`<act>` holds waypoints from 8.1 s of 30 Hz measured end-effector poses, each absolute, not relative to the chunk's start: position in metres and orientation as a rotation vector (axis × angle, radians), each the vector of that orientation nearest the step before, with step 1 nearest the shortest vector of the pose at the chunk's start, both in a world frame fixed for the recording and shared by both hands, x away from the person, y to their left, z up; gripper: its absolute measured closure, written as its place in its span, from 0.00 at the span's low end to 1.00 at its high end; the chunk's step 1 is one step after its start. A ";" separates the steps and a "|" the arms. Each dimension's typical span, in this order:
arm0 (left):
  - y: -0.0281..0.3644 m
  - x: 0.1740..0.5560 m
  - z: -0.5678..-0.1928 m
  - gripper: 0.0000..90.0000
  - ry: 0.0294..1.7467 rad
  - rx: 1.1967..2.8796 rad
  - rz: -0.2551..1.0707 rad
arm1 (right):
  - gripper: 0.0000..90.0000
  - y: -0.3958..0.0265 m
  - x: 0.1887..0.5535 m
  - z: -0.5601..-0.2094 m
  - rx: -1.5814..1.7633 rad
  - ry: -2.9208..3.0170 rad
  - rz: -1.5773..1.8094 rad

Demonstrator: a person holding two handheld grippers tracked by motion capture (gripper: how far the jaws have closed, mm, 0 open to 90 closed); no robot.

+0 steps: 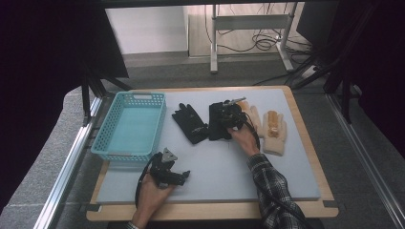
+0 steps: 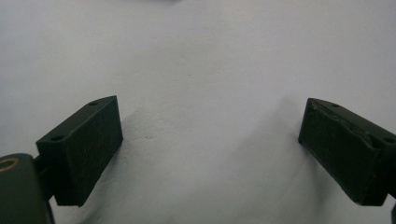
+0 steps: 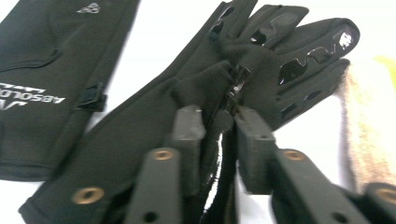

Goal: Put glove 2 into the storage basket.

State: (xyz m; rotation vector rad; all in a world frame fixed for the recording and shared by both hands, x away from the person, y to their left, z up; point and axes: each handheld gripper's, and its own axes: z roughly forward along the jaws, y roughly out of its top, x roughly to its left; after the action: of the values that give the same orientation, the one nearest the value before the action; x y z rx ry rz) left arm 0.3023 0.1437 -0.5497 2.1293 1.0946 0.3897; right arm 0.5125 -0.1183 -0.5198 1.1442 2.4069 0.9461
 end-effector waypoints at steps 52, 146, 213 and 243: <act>0.144 0.302 -0.550 0.07 1.093 2.135 0.392 | 0.81 -0.219 0.346 -0.504 1.083 2.408 1.078; 0.144 0.302 -0.550 0.07 1.097 2.128 0.388 | 0.65 -0.004 0.517 -0.528 0.865 2.609 0.999; 0.144 0.302 -0.550 0.07 1.095 2.131 0.392 | 0.89 -0.153 0.320 -0.475 1.255 2.344 1.171; 0.144 0.302 -0.550 0.07 1.093 2.136 0.389 | 0.96 -0.119 0.411 -0.478 1.161 2.366 0.953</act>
State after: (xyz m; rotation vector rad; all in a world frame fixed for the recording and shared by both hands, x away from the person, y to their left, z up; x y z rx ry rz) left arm 0.3024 0.1440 -0.5495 2.1356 1.0933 0.3891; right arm 0.4114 -0.1194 -0.4783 1.1607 2.3656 0.9531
